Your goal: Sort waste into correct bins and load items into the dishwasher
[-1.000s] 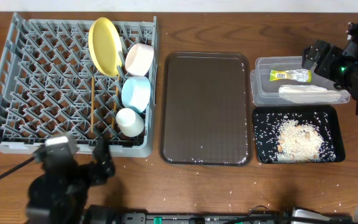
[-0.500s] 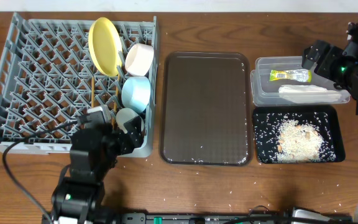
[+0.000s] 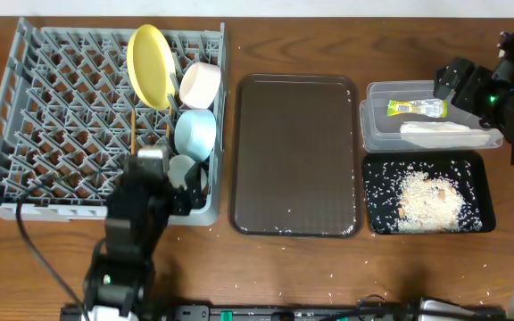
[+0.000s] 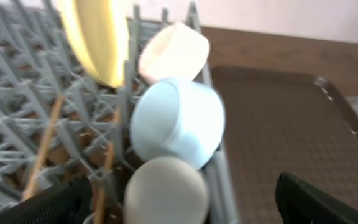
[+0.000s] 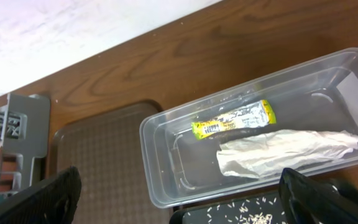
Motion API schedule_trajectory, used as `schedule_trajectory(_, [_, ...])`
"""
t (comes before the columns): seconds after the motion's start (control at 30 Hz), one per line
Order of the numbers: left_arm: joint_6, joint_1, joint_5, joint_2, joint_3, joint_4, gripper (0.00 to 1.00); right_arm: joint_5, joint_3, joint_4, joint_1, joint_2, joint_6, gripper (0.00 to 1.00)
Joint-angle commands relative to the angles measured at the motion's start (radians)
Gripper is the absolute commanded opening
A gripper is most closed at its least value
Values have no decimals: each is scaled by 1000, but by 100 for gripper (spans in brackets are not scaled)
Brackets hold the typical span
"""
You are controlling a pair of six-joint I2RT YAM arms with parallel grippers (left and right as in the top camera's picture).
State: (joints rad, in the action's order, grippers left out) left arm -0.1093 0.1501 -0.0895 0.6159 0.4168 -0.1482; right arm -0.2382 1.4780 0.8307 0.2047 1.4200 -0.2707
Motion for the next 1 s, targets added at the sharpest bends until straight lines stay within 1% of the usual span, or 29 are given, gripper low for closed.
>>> schedule_trajectory(0.0, [65,-40,53,-178,-153,54,94,-5,11,0,3,1,-6,99])
schedule_trajectory(0.1, [72,-93,53,-333,-263,85,94,-5,11,0,3,1,-6,99])
schedule_trajectory(0.2, [72,-135,52,-441,-326,83,94,-5,11,0,3,1,-6,99])
schedule_trajectory(0.37, [80,-182,53,-555,-389,63,94,-5,11,0,3,1,-6,99])
schedule_trajectory(0.57, [114,-216,50,-615,-409,72,94,-5,11,0,3,1,-6,99])
schedule_trajectory(0.97, [113,-230,49,-610,-409,75,94,-5,11,0,3,1,-6,99])
